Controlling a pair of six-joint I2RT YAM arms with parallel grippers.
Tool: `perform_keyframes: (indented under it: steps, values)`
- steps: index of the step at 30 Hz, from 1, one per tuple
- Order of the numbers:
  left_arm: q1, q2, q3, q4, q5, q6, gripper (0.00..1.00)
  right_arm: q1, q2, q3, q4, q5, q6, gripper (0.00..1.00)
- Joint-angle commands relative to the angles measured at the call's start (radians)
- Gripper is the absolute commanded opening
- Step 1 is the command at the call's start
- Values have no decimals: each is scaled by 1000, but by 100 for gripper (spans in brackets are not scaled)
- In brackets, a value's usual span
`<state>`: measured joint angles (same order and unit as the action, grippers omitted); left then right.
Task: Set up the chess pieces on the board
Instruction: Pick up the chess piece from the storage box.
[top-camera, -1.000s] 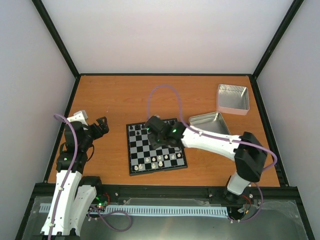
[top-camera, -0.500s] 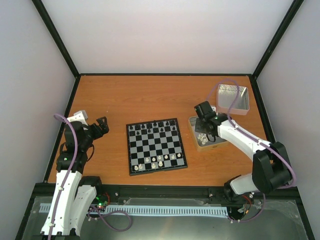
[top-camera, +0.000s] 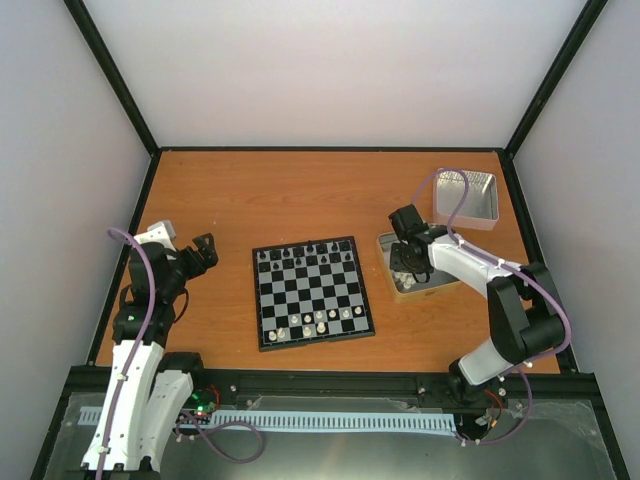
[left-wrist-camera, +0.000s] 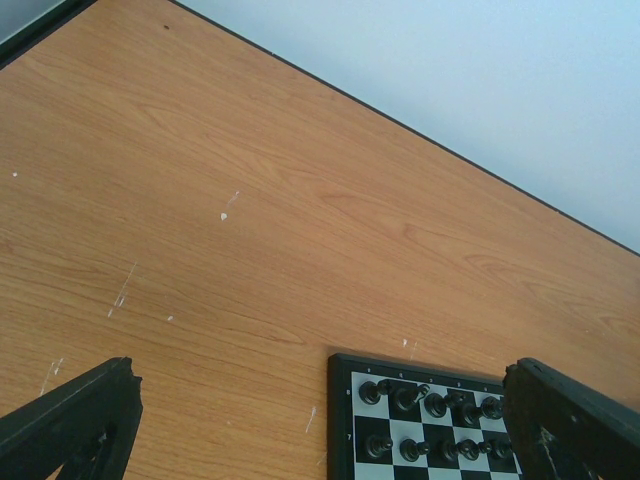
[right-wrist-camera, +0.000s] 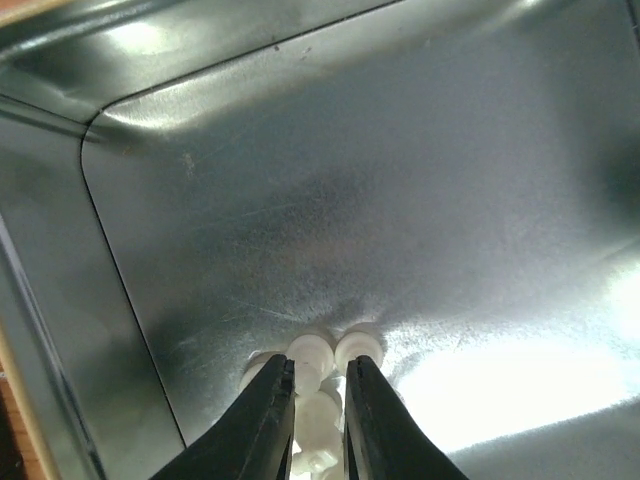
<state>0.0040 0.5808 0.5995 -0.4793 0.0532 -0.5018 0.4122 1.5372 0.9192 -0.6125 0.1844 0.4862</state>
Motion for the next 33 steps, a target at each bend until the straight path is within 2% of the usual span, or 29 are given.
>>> perform_keyframes:
  steps: [1, 12, 19, 27, 33]
  values:
    - [-4, 2, 34, 15, 2, 19, 100, -11, 29, 0, 26, -26, -28, 17]
    - [-4, 5, 34, 14, 0, 19, 100, -14, 77, -6, 38, -35, -42, 16]
    - [-3, 7, 35, 14, 0, 19, 100, -14, 88, -9, 45, -12, -47, 6]
    - [-4, 5, 34, 14, -2, 17, 100, -13, 3, 27, 60, 42, -68, 5]
    - [-4, 6, 33, 14, -2, 16, 100, 24, -78, 99, 37, -34, -85, 7]
